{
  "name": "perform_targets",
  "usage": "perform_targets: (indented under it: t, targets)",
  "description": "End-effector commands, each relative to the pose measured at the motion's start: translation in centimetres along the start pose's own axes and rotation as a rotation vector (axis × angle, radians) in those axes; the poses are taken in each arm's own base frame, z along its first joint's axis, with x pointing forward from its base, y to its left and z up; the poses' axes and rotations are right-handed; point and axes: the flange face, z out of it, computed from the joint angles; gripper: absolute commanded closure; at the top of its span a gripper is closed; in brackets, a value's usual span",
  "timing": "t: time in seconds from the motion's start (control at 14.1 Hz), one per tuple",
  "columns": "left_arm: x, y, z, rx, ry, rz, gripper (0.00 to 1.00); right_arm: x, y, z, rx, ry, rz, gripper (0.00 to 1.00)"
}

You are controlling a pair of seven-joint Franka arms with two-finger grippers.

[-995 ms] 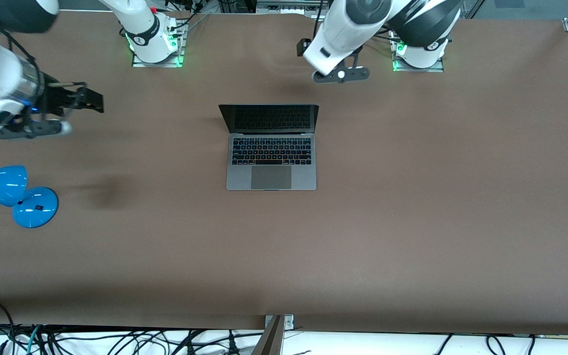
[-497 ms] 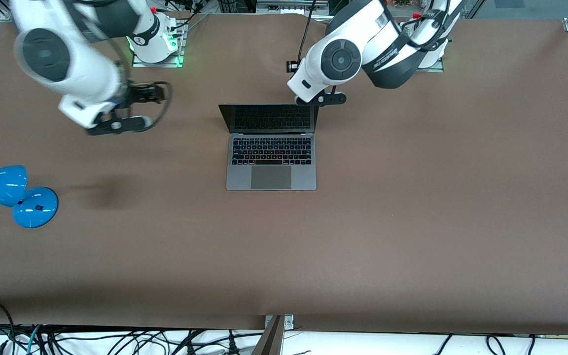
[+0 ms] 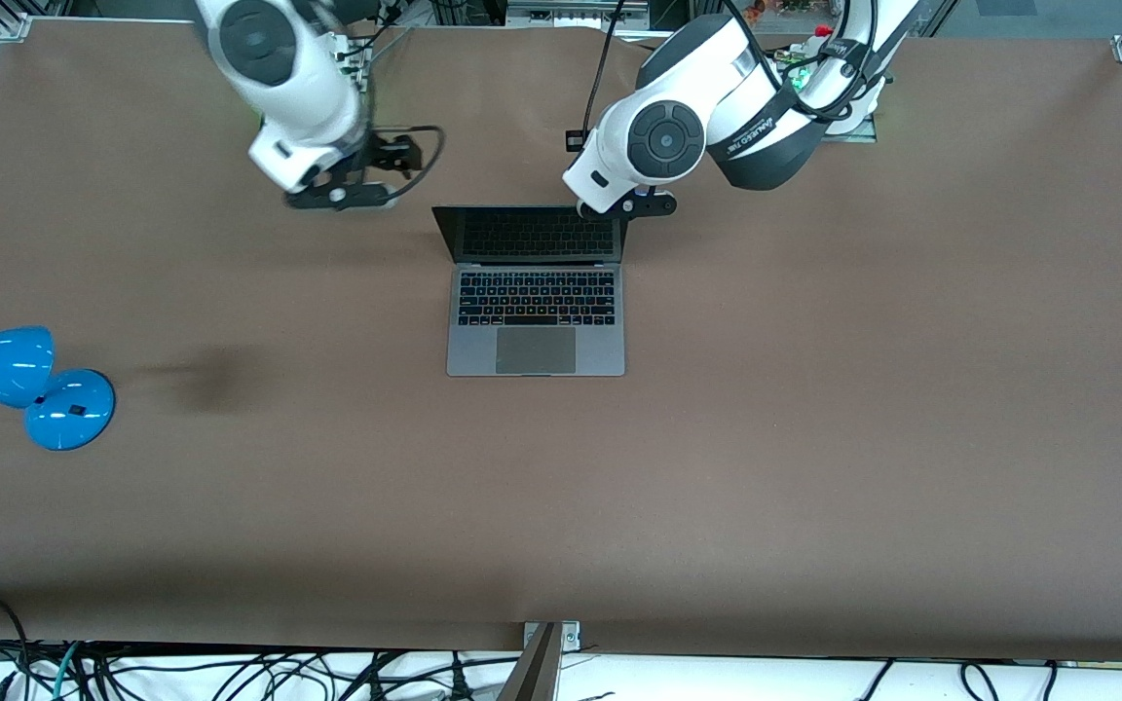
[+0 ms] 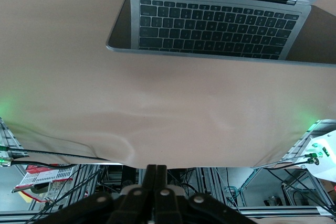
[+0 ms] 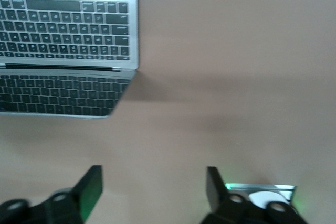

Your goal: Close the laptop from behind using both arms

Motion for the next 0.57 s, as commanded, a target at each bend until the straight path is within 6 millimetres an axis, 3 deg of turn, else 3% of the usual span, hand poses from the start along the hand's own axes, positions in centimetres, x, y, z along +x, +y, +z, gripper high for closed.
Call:
perform_targets:
  t: [0.0, 0.07, 0.5]
  targets:
    - [0.5, 0.4, 0.2, -0.005, 0.012, -0.011, 1.0, -1.6, -3.0, 2.7, -0.004, 0.002, 0.05, 0.87]
    - [0.9, 0.3, 0.8, -0.001, 0.007, -0.016, 1.0, -1.8, -3.9, 3.0, 0.003, 0.015, 0.056, 1.0]
    - [3.8, 0.2, 3.1, -0.002, 0.032, -0.039, 1.0, -1.8, -6.2, 5.2, 0.003, -0.01, 0.022, 1.0]
